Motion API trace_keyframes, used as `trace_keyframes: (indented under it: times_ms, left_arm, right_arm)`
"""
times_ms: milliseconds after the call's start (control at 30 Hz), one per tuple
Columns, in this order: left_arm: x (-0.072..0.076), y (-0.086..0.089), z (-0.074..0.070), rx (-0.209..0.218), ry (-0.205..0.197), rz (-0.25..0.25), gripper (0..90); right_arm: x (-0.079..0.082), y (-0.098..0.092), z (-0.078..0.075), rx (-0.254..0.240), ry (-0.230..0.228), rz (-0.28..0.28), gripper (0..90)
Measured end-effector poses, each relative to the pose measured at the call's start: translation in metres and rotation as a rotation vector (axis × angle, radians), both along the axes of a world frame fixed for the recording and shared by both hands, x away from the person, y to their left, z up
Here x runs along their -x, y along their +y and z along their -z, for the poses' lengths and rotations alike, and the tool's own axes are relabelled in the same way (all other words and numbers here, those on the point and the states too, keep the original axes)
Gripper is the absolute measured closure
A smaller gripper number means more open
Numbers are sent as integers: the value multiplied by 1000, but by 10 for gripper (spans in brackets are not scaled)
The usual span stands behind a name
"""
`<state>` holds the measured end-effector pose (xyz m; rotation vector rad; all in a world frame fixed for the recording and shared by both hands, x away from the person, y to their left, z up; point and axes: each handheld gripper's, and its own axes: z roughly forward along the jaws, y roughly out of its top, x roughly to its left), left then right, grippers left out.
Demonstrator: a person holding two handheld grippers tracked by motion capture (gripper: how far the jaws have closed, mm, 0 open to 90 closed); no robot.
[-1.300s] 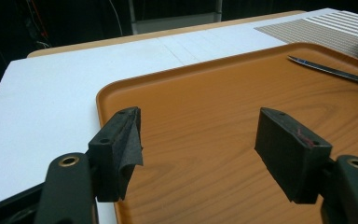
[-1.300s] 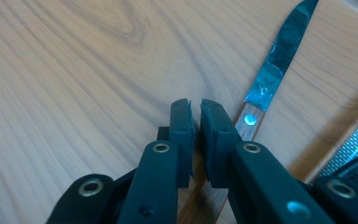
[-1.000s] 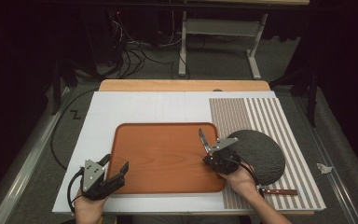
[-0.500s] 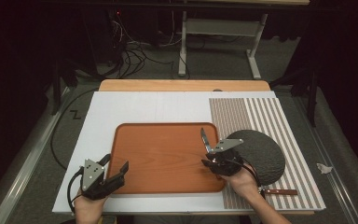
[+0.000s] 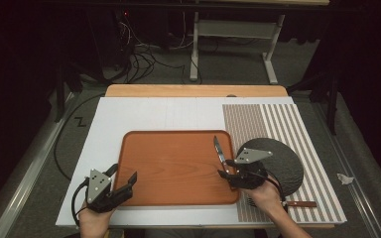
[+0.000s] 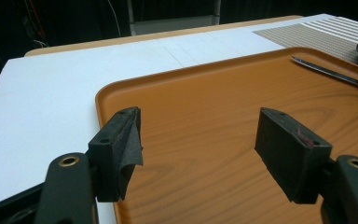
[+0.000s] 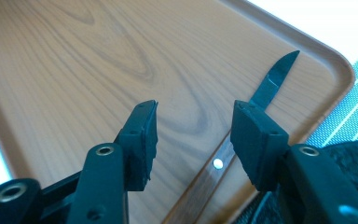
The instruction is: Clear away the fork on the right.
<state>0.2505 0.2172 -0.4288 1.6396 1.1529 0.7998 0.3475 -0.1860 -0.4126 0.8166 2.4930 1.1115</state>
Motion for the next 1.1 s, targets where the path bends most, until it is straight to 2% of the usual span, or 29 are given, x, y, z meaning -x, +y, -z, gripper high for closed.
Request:
trace_keyframes:
  times_ms: [133, 267, 567, 833, 1100]
  left_arm:
    - [1, 0, 0, -3, -2, 2, 315]
    - [3, -2, -1, -21, -7, 10, 315]
    - [3, -2, -1, -15, -8, 6, 315]
    - [3, -2, -1, -12, -8, 1, 315]
    - [2, -2, -1, -12, -7, 1, 316]
  right_arm:
    - [6, -10, -2, -29, -24, 12, 473]
    - [12, -18, -5, -47, -60, 23, 465]
    - [25, -32, -6, -78, -107, 23, 451]
    - [40, -58, -4, -116, -132, 45, 437]
    - [46, -76, -4, -141, -150, 65, 424]
